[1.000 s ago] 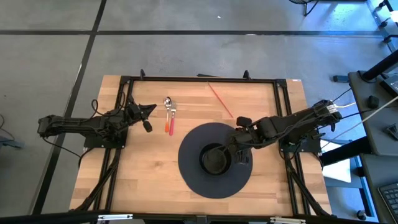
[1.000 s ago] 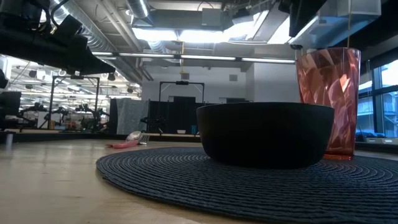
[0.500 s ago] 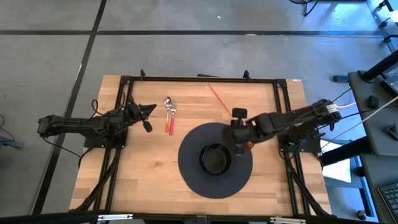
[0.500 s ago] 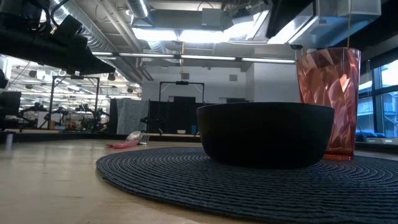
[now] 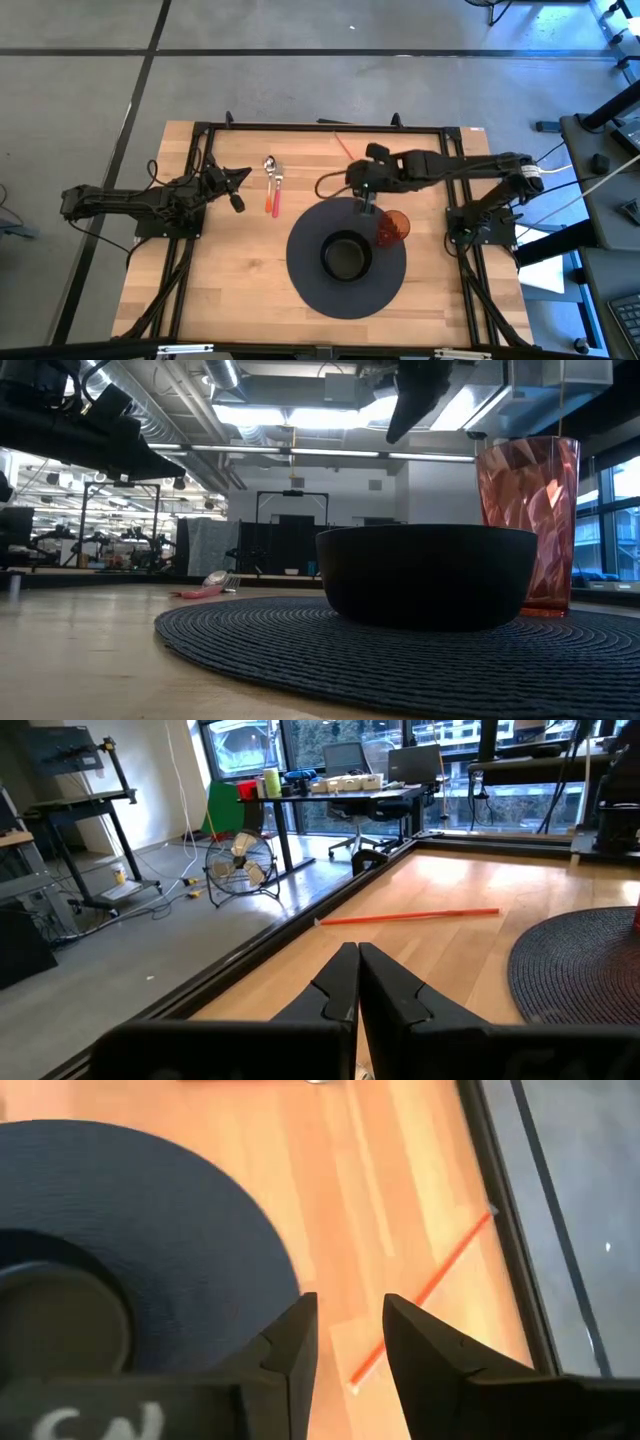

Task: Pick & Place Utensil
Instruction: Put the red straw into the red cup on the blue mat

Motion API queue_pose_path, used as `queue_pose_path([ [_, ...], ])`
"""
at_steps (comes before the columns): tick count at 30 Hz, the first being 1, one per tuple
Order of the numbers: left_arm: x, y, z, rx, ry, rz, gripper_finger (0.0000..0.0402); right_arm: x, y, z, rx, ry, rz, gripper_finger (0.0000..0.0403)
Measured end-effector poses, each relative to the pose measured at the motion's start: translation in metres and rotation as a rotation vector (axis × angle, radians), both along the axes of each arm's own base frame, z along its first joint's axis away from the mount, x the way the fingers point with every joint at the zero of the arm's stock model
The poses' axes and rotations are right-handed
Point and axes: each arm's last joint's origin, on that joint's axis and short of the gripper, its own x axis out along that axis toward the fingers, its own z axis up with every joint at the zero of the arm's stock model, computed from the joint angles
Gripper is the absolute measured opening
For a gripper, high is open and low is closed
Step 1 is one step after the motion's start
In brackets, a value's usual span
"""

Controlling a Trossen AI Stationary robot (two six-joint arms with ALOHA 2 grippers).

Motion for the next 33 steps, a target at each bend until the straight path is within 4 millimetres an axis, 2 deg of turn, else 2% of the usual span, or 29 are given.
queue_pose_path([
  [5,0.0,0.0,0.0,0.0,0.0,0.0,0.0004,-0.001,-0.023,0.0,0.034,-0.017,-0.088,0.0115],
  [11,0.0,0.0,0.0,0.0,0.0,0.0,0.0004,0.006,-0.052,-0.014,0.113,-0.004,-0.202,0.0115],
  [17,0.0,0.0,0.0,0.0,0.0,0.0,0.0004,0.021,-0.087,-0.045,0.183,0.071,-0.262,0.0115],
  [20,0.0,0.0,0.0,0.0,0.0,0.0,0.0004,0.03,-0.105,-0.061,0.241,0.079,-0.236,0.0115],
  [25,0.0,0.0,0.0,0.0,0.0,0.0,0.0004,0.041,-0.144,-0.077,0.366,-0.049,-0.245,0.0115],
  [29,0.0,0.0,0.0,0.0,0.0,0.0,0.0004,0.039,-0.175,-0.088,0.419,-0.133,-0.371,0.0115],
  [33,0.0,0.0,0.0,0.0,0.001,0.0,0.0004,0.033,-0.199,-0.103,0.514,-0.136,-0.458,0.0115],
])
